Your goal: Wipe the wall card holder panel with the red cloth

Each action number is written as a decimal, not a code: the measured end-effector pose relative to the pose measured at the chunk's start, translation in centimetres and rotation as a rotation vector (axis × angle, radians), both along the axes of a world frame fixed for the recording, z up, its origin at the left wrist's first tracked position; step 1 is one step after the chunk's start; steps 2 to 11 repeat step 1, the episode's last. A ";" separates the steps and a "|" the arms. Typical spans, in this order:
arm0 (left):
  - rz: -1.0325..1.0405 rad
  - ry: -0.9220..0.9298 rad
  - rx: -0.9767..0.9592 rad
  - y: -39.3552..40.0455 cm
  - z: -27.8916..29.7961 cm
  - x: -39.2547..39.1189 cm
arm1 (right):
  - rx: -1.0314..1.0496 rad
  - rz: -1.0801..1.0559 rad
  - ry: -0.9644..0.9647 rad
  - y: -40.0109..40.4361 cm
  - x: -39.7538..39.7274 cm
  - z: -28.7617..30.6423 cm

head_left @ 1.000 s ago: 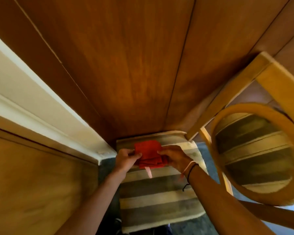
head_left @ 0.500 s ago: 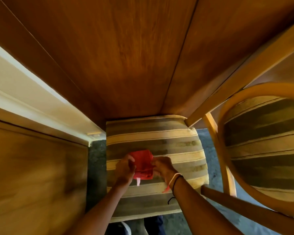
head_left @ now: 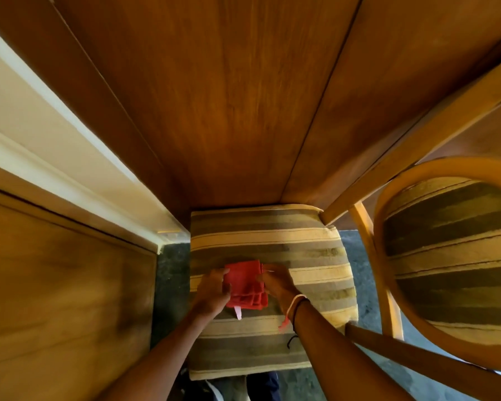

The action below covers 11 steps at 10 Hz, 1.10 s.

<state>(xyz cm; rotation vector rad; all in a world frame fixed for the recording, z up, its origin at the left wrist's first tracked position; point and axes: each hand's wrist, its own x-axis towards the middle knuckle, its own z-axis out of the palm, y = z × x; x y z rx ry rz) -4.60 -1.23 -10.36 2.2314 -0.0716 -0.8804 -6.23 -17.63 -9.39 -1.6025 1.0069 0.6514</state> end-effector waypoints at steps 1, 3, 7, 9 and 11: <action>0.031 -0.109 -0.130 0.5 3.1 1.1 | -0.049 0.024 -0.059 0.0 1.2 2.3; 0.031 -0.109 -0.130 0.5 3.1 1.1 | -0.049 0.024 -0.059 0.0 1.2 2.3; 0.031 -0.109 -0.130 0.5 3.1 1.1 | -0.049 0.024 -0.059 0.0 1.2 2.3; 0.031 -0.109 -0.130 0.5 3.1 1.1 | -0.049 0.024 -0.059 0.0 1.2 2.3; 0.031 -0.109 -0.130 0.5 3.1 1.1 | -0.049 0.024 -0.059 0.0 1.2 2.3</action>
